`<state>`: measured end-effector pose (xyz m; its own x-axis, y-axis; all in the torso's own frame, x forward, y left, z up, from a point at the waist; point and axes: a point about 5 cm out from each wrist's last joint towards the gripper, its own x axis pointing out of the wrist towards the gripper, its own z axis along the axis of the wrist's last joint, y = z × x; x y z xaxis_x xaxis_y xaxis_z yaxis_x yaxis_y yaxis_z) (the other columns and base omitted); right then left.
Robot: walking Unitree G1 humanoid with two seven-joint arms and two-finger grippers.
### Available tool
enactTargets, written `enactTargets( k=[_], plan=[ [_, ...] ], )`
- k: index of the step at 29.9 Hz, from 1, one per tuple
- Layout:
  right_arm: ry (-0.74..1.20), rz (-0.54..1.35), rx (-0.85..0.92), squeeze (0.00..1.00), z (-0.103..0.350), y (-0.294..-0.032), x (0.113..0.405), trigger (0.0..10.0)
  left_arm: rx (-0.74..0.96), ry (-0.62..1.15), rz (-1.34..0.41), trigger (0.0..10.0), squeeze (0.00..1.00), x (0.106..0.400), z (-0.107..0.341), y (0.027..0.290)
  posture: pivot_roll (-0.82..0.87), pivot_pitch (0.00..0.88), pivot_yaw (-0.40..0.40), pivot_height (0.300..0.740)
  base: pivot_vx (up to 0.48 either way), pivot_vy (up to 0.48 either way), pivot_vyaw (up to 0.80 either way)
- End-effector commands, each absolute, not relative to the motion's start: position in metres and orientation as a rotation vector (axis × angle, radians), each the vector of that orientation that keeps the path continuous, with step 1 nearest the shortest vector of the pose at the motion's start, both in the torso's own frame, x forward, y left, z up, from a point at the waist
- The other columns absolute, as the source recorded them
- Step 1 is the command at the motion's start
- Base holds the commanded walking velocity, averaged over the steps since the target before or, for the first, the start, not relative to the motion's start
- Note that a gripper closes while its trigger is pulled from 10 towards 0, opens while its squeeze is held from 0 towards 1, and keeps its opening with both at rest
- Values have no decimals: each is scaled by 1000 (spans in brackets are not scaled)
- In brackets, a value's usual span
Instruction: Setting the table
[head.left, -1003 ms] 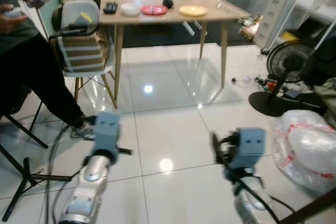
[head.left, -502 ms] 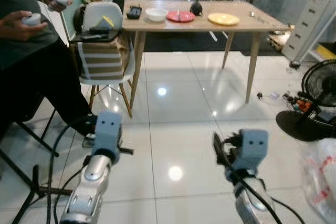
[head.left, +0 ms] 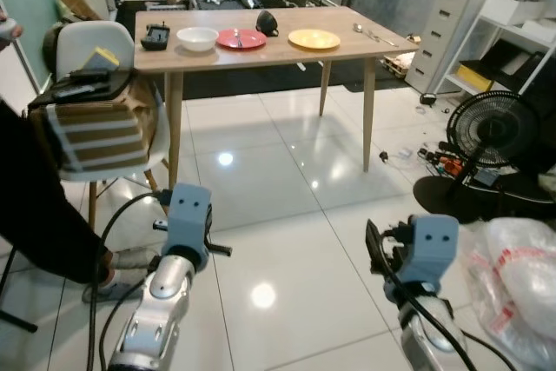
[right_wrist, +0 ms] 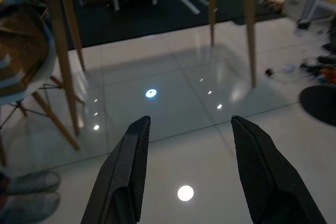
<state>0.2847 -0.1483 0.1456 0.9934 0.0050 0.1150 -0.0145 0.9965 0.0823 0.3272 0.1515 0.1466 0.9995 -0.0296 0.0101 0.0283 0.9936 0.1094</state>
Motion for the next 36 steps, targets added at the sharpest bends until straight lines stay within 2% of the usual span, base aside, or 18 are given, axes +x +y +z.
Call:
enactTargets(
  k=[1, 26, 36],
  plan=[
    [-107, -15, 75, 0, 143, -156, 283, 10000, 109, 6, -38, 10000, 0, 325, 142, 148, 22, 106, 52, 740, 480, 0, 0],
    [-111, -16, 81, 0, 144, -155, 285, 10000, 113, 3, -42, 10000, 0, 326, 144, 148, 28, 105, 54, 740, 480, 0, 0],
    [-108, -19, 83, 0, 143, -156, 285, 10000, 112, 3, -46, 10000, 0, 326, 143, 147, 27, 98, 53, 740, 480, 0, -750]
  ],
)
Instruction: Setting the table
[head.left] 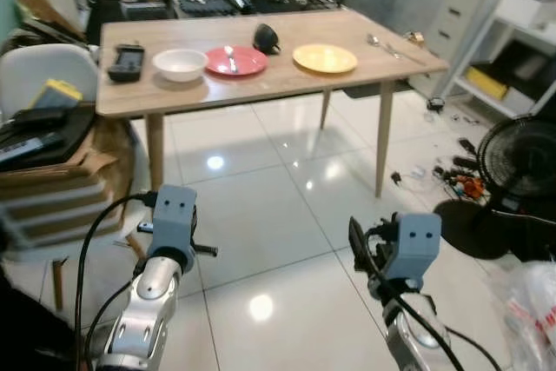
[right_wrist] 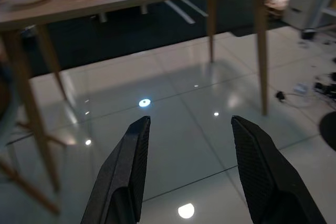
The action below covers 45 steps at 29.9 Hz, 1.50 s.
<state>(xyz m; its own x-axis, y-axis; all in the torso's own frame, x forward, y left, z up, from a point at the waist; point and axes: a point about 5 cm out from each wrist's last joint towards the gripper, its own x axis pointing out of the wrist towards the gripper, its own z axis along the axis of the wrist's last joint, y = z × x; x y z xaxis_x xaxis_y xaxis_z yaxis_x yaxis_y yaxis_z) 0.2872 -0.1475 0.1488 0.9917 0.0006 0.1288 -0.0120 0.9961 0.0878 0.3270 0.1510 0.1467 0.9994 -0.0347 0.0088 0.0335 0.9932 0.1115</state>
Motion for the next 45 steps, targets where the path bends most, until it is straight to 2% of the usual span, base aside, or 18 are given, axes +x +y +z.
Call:
enactTargets(
  k=[1, 9, 19, 33, 45],
  plan=[
    [-108, -19, 83, 0, 143, -156, 285, 10000, 112, 3, -47, 10000, 0, 326, 143, 147, 27, 98, 53, 740, 480, 0, -800],
    [-111, -21, 80, 0, 144, -156, 285, 10000, 111, 1, -49, 10000, 0, 326, 143, 147, 26, 96, 53, 740, 480, 0, -726],
    [-115, -16, 75, 0, 145, -156, 287, 10000, 111, 0, -48, 10000, 0, 326, 144, 146, 29, 97, 52, 740, 480, 0, 0],
    [-163, 51, 89, 0, 158, -138, 295, 10000, 166, -76, -49, 10000, 0, 330, 164, 152, 63, 102, 60, 740, 480, 0, 0],
    [-167, 39, 94, 0, 158, -140, 295, 10000, 190, -109, -84, 10000, 0, 331, 172, 146, 61, 104, 64, 740, 480, 0, 0]
  ],
)
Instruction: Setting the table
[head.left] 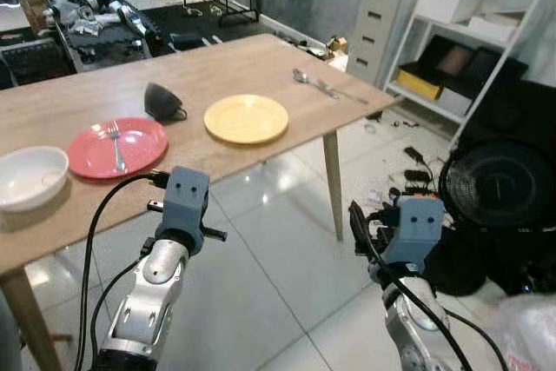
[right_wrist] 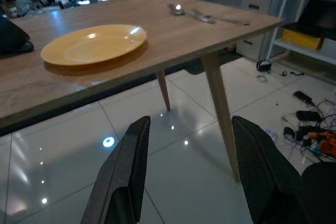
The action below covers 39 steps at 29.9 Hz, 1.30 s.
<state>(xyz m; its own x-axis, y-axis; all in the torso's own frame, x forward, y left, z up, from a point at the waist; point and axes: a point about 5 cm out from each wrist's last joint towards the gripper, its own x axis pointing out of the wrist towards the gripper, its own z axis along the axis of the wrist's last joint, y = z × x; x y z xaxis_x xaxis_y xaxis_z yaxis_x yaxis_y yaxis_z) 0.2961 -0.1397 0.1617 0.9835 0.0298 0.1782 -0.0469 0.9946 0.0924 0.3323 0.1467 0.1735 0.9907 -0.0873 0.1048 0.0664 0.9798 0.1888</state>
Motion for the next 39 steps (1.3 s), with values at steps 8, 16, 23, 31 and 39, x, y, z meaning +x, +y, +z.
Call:
enactTargets(
  k=[8, 16, 23, 31, 39],
  plan=[
    [-166, 35, 96, 0, 158, -139, 295, 10000, 188, -126, -95, 10000, 0, 332, 178, 144, 62, 103, 65, 740, 480, 0, 0],
    [-173, 36, 94, 0, 160, -140, 296, 10000, 183, -132, -99, 10000, 0, 332, 179, 143, 49, 103, 57, 740, 480, 0, 0],
    [-196, 67, 106, 0, 166, -135, 298, 10000, 172, -133, -97, 10000, 0, 333, 181, 144, 63, 105, 63, 740, 480, 0, 0],
    [-220, 122, 104, 0, 174, -125, 302, 10000, 96, -92, -100, 10000, 0, 333, 178, 146, 66, 105, 56, 740, 393, 0, 0],
    [-239, 162, 79, 0, 179, -117, 303, 10000, -91, 9, -169, 10000, 0, 335, 171, 151, 61, 106, 53, 740, 0, 0, 0]
  ],
)
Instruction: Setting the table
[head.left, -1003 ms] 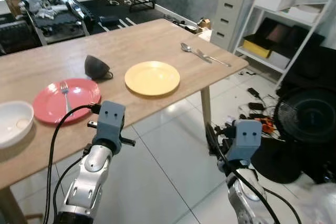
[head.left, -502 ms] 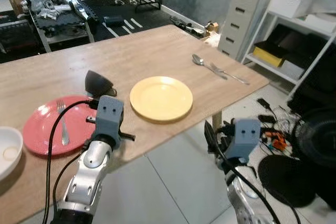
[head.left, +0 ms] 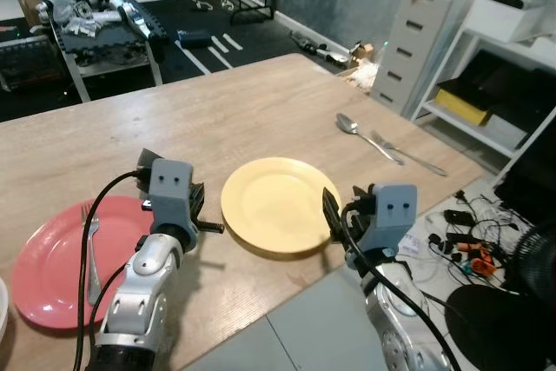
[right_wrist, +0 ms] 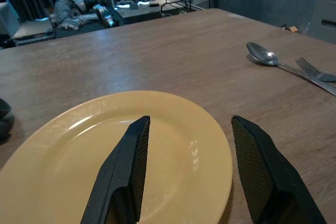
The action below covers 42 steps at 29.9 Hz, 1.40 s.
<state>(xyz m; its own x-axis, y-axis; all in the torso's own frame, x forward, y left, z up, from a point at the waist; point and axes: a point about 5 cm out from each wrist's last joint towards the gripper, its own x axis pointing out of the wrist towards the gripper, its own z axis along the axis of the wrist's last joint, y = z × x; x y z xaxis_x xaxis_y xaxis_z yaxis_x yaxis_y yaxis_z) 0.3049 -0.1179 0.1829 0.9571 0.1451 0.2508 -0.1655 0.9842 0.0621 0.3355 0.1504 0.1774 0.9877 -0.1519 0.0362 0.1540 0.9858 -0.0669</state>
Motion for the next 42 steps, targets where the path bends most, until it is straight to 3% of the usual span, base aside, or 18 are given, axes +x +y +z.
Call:
enactTargets(
  k=[1, 2, 7, 14, 19, 20, 22, 23, 25, 27, 28, 35, 42],
  plan=[
    [-239, 162, 79, 0, 179, -117, 303, 10000, -91, 9, -169, 10000, 0, 335, 171, 151, 61, 106, 53, 740, 0, 0, 0],
    [-241, 174, 77, 0, 180, -115, 304, 10000, -95, 5, -164, 10000, 1000, 337, 174, 155, 66, 105, 49, 740, 0, 0, 0],
    [-239, 178, 78, 0, 180, -114, 304, 10000, -119, -7, -190, 10000, 1000, 337, 179, 158, 68, 105, 48, 740, 0, 0, 0],
    [-235, 180, 75, 0, 179, -114, 305, 10000, -477, 112, -286, 10000, 1000, 338, 177, 156, 66, 106, 49, 740, 0, 0, 0],
    [-233, 179, 75, 0, 178, -115, 305, 10000, -557, 136, -365, 10000, 1000, 342, 181, 154, 67, 113, 48, 740, 0, 0, 0],
    [-232, 179, 75, 0, 178, -115, 304, 10000, -569, 150, -382, 10000, 847, 344, 183, 153, 67, 120, 50, 740, 0, 0, 0],
    [-231, 179, 75, 0, 178, -115, 304, 10000, -576, 160, -391, 10000, 847, 345, 183, 153, 67, 120, 50, 740, 0, 0, 0],
    [-230, 178, 76, 0, 178, -114, 304, 10000, -591, 191, -397, 10000, 714, 349, 182, 152, 66, 126, 52, 740, 0, 0, 0],
    [-229, 176, 78, 0, 178, -114, 303, 10000, -607, 258, -391, 10000, 627, 355, 177, 150, 64, 134, 53, 740, 0, 0, 0],
    [-228, 175, 78, 0, 178, -114, 303, 10000, -612, 281, -387, 10000, 627, 356, 176, 149, 64, 134, 53, 740, 0, 0, 0],
    [-228, 174, 79, 0, 178, -113, 302, 10000, -616, 336, -370, 10000, 0, 362, 170, 146, 61, 146, 57, 740, 0, 0, 0],
    [-225, 167, 79, 0, 178, -114, 299, 10000, -645, 388, -395, 10000, 0, 372, 167, 135, 47, 176, 61, 740, 0, 0, 0],
    [-232, 163, 75, 0, 182, -113, 300, 10000, -695, 429, -520, 10000, 0, 375, 170, 105, 24, 207, 76, 740, 0, 0, 0]
  ],
)
